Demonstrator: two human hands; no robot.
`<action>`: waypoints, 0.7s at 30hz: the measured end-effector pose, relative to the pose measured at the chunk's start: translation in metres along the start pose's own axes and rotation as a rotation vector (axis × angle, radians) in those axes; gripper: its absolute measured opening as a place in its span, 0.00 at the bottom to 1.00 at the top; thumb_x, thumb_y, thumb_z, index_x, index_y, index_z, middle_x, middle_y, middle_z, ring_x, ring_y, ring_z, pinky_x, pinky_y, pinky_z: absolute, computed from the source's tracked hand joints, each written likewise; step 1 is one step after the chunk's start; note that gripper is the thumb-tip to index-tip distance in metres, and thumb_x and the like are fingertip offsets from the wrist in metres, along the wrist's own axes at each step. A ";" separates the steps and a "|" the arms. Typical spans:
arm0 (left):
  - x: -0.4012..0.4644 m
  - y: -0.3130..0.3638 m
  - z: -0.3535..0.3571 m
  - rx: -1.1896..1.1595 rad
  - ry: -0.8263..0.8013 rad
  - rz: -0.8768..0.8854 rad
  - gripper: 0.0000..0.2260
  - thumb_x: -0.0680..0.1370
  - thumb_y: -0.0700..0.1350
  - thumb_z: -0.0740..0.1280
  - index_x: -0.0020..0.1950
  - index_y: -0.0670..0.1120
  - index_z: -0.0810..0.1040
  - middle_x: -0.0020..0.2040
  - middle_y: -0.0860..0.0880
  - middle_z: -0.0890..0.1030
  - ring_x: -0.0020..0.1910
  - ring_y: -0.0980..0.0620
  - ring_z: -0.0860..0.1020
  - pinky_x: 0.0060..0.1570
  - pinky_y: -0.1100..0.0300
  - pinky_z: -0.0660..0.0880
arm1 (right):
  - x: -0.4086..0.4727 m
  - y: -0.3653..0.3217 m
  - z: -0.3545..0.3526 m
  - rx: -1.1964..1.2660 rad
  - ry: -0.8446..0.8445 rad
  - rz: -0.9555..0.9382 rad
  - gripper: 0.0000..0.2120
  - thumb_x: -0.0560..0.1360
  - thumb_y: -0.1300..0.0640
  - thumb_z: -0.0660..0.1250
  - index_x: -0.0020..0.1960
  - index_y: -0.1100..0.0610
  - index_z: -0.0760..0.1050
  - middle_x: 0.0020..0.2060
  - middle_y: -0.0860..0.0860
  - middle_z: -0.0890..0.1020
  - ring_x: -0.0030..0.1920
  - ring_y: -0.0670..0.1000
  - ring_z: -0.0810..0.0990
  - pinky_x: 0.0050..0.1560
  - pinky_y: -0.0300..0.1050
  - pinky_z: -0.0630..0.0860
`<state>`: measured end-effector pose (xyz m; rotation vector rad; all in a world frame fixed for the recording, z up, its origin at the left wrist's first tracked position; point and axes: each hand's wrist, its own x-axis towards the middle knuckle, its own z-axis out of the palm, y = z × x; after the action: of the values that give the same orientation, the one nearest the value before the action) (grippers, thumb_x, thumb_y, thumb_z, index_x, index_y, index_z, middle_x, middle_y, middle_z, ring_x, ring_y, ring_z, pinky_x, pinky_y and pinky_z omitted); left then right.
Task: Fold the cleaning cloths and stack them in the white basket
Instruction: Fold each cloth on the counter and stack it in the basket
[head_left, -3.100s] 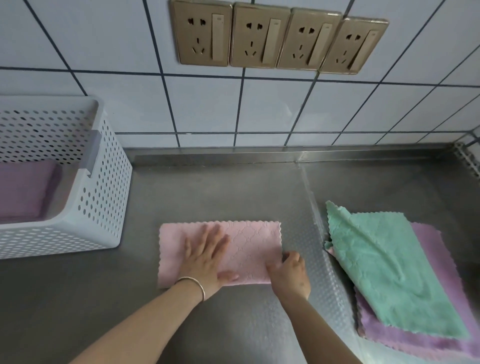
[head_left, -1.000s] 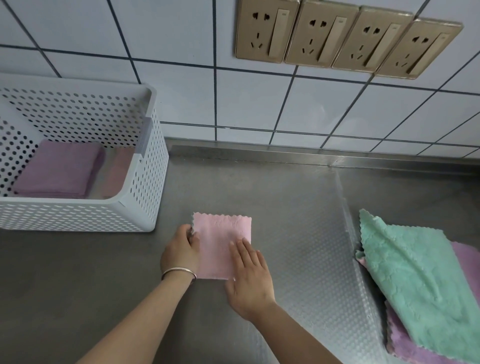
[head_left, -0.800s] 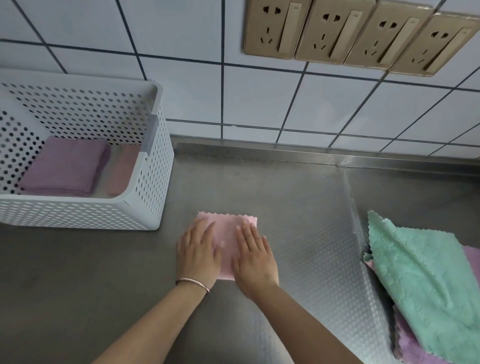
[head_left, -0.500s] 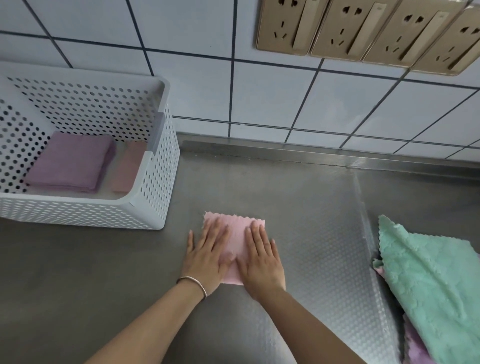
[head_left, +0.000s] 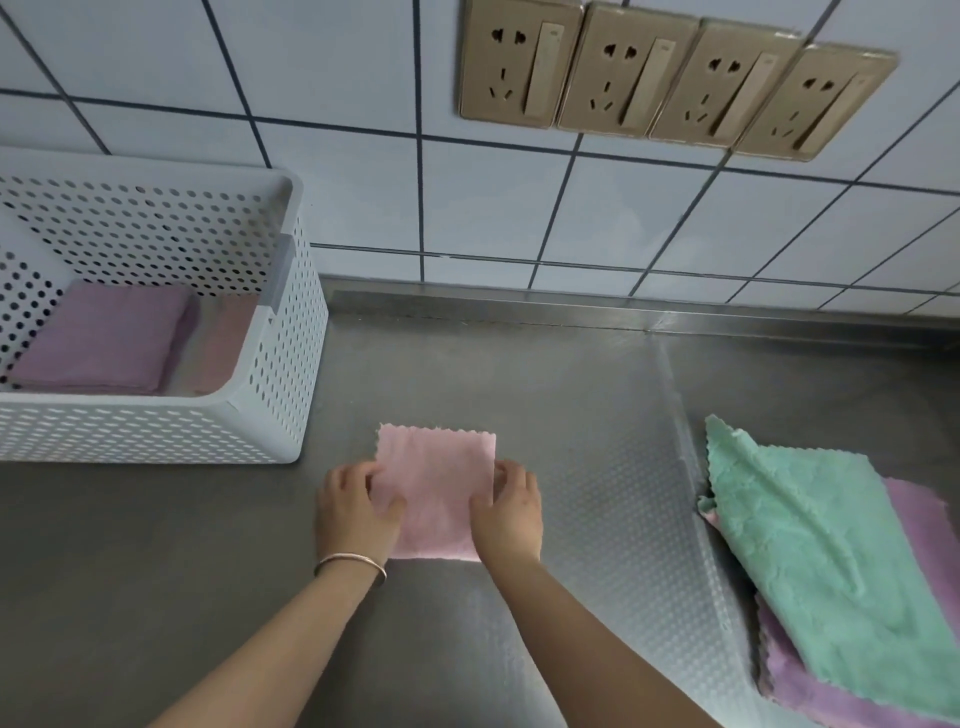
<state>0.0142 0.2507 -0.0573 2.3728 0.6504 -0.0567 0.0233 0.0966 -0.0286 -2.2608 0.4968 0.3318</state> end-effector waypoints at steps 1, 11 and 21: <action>-0.002 -0.001 -0.001 -0.023 -0.007 -0.056 0.14 0.64 0.46 0.69 0.49 0.48 0.78 0.50 0.46 0.77 0.50 0.43 0.76 0.49 0.51 0.75 | -0.002 0.000 -0.001 0.079 -0.024 0.118 0.18 0.71 0.60 0.59 0.61 0.55 0.69 0.56 0.49 0.73 0.57 0.52 0.73 0.58 0.48 0.72; -0.019 0.012 -0.013 -0.111 -0.225 -0.362 0.21 0.68 0.46 0.70 0.59 0.44 0.72 0.53 0.43 0.79 0.45 0.43 0.75 0.45 0.58 0.69 | -0.013 0.006 -0.012 0.061 -0.327 0.261 0.10 0.73 0.58 0.59 0.32 0.55 0.68 0.28 0.48 0.69 0.32 0.50 0.69 0.31 0.39 0.63; -0.066 0.037 -0.049 -0.521 -0.298 -0.491 0.19 0.73 0.44 0.70 0.62 0.39 0.73 0.54 0.44 0.75 0.50 0.46 0.72 0.51 0.57 0.67 | -0.040 0.017 -0.042 0.372 -0.293 0.213 0.13 0.71 0.59 0.63 0.31 0.56 0.63 0.29 0.50 0.65 0.33 0.50 0.62 0.32 0.42 0.58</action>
<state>-0.0325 0.2276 0.0163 1.6280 0.9506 -0.3963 -0.0167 0.0645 0.0040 -1.7679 0.5899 0.6150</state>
